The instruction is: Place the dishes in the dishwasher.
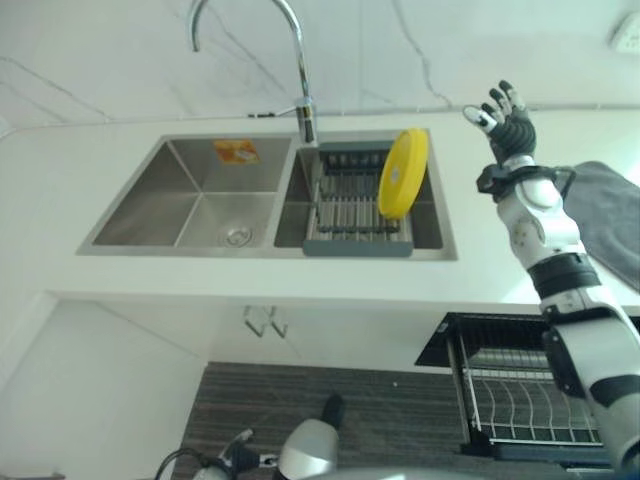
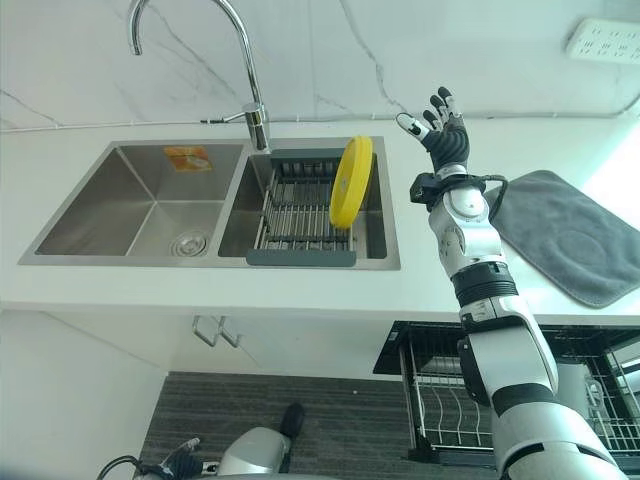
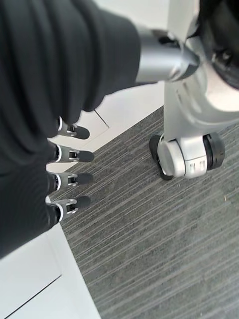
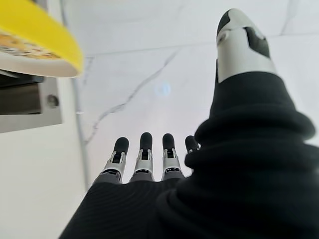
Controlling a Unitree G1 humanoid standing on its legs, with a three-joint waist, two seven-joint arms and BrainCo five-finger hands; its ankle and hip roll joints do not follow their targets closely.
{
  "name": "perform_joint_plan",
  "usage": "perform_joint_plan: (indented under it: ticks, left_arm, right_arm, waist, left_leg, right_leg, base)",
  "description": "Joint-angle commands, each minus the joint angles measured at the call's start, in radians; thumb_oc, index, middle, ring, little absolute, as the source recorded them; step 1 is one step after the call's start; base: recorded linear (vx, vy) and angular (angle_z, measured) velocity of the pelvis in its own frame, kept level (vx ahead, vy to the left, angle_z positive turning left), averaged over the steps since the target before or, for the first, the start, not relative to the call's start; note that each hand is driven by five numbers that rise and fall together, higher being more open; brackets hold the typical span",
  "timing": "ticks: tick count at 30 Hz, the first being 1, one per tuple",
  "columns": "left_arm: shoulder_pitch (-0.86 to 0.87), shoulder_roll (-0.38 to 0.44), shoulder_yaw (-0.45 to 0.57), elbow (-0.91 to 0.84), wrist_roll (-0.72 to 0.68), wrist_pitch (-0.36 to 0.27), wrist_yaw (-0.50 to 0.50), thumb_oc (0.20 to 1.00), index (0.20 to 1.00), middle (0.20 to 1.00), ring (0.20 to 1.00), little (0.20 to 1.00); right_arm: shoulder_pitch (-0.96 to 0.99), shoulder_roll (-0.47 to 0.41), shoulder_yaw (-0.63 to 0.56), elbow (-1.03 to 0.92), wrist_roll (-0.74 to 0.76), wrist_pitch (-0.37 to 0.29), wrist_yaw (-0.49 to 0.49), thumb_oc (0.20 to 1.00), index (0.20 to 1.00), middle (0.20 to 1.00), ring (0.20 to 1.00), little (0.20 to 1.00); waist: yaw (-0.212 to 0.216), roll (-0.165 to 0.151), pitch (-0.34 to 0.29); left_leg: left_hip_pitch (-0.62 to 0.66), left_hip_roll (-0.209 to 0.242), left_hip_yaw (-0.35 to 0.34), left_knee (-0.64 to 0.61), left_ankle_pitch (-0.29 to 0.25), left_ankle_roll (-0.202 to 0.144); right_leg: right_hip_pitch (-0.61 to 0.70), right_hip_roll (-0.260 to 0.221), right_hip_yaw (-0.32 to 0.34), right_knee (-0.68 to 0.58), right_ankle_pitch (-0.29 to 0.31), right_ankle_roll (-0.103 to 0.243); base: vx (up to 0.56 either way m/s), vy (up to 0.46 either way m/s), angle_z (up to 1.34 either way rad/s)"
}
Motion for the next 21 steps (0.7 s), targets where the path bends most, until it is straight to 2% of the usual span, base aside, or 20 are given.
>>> perform_joint_plan:
  ticks: [1, 11, 16, 18, 21]
  left_arm:
    - [-0.022, 0.035, -0.079, 0.021, 0.007, -0.020, -0.003, 1.000, 1.000, 1.000, 1.000, 1.000]
    - [-0.007, 0.011, -0.069, 0.048, 0.008, -0.043, 0.016, 1.000, 1.000, 1.000, 1.000, 1.000]
    - [-0.007, -0.010, -0.065, 0.059, 0.003, -0.042, 0.034, 1.000, 1.000, 1.000, 1.000, 1.000]
    - [-0.006, -0.013, -0.062, 0.061, 0.004, -0.045, 0.034, 1.000, 1.000, 1.000, 1.000, 1.000]
    - [-0.003, -0.022, -0.055, 0.072, 0.006, -0.040, 0.040, 1.000, 1.000, 1.000, 1.000, 1.000]
  right_arm:
    - [-0.011, -0.080, 0.012, -0.030, 0.047, -0.057, 0.024, 1.000, 1.000, 1.000, 1.000, 1.000]
    - [0.058, -0.008, 0.036, -0.071, 0.040, -0.054, 0.060, 1.000, 1.000, 1.000, 1.000, 1.000]
    - [0.101, 0.049, 0.068, -0.137, 0.022, -0.052, 0.049, 1.000, 1.000, 1.000, 1.000, 1.000]
    - [0.111, 0.062, 0.074, -0.151, 0.016, -0.051, 0.044, 1.000, 1.000, 1.000, 1.000, 1.000]
    - [0.139, 0.093, 0.091, -0.179, 0.010, -0.051, 0.030, 1.000, 1.000, 1.000, 1.000, 1.000]
  waist:
    - [0.046, 0.038, -0.026]
    - [0.032, 0.049, -0.015]
    - [0.025, 0.049, -0.016]
    - [0.024, 0.054, -0.016]
    - [0.020, 0.051, -0.021]
  left_leg:
    - [0.035, 0.028, -0.036, 0.011, -0.111, -0.017]
    - [0.047, 0.029, -0.031, 0.010, -0.114, -0.017]
    - [0.058, 0.038, -0.020, 0.006, -0.118, -0.019]
    - [0.046, 0.038, -0.014, 0.013, -0.103, -0.011]
    - [0.050, 0.046, -0.003, 0.012, -0.103, -0.015]
  right_leg:
    - [-0.108, -0.011, 0.034, 0.156, -0.065, -0.063]
    - [-0.111, -0.020, 0.041, 0.168, -0.068, -0.059]
    - [-0.104, -0.018, 0.041, 0.166, -0.072, -0.059]
    - [-0.111, -0.021, 0.026, 0.164, -0.048, -0.062]
    - [-0.103, -0.016, 0.026, 0.154, -0.048, -0.064]
  base:
    - [0.00, 0.000, 0.00]
    - [0.02, 0.000, -0.01]
    - [0.01, -0.021, -0.03]
    - [-0.07, 0.031, -0.01]
    - [0.00, -0.029, 0.00]
